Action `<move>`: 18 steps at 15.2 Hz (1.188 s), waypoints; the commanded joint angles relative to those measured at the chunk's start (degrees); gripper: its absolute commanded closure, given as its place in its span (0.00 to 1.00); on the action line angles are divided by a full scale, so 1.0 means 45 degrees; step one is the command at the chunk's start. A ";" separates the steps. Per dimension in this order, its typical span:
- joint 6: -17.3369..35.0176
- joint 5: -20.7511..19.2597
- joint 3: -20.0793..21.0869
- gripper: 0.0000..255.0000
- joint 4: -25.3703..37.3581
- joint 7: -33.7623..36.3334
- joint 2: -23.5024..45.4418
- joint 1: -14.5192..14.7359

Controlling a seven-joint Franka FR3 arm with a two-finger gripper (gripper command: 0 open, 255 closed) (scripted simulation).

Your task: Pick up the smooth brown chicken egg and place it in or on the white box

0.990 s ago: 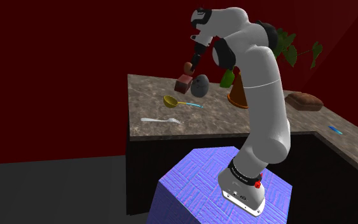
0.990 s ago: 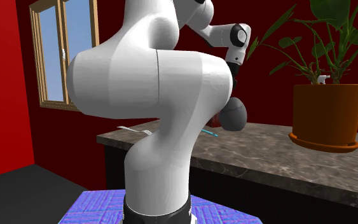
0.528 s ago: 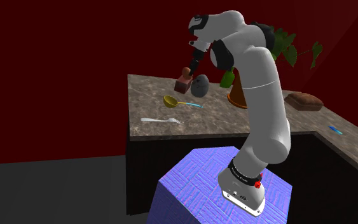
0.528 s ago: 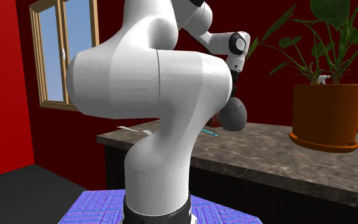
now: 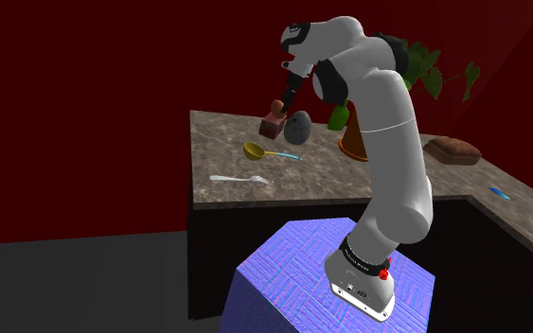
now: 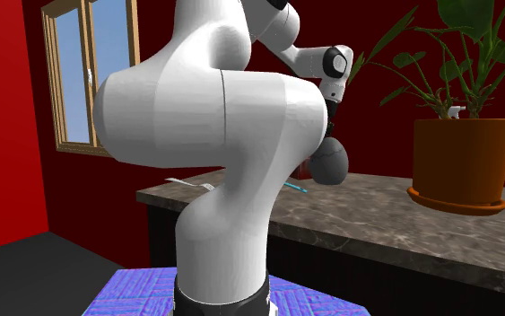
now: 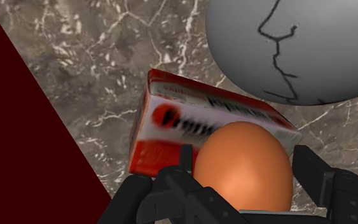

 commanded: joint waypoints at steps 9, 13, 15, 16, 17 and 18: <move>-0.1148 -0.0174 -0.0021 0.00 0.1305 0.0285 -0.0030 -0.0633; -0.1468 -0.0193 -0.0009 0.00 0.1709 0.0364 -0.0022 -0.0838; -0.1468 -0.0192 -0.0008 0.00 0.1709 0.0364 -0.0022 -0.0838; -0.1468 -0.0192 -0.0008 0.00 0.1709 0.0364 -0.0022 -0.0839; -0.1468 -0.0192 -0.0008 0.00 0.1709 0.0364 -0.0022 -0.0839; -0.1465 -0.0192 -0.0009 0.00 0.1705 0.0364 -0.0023 -0.0836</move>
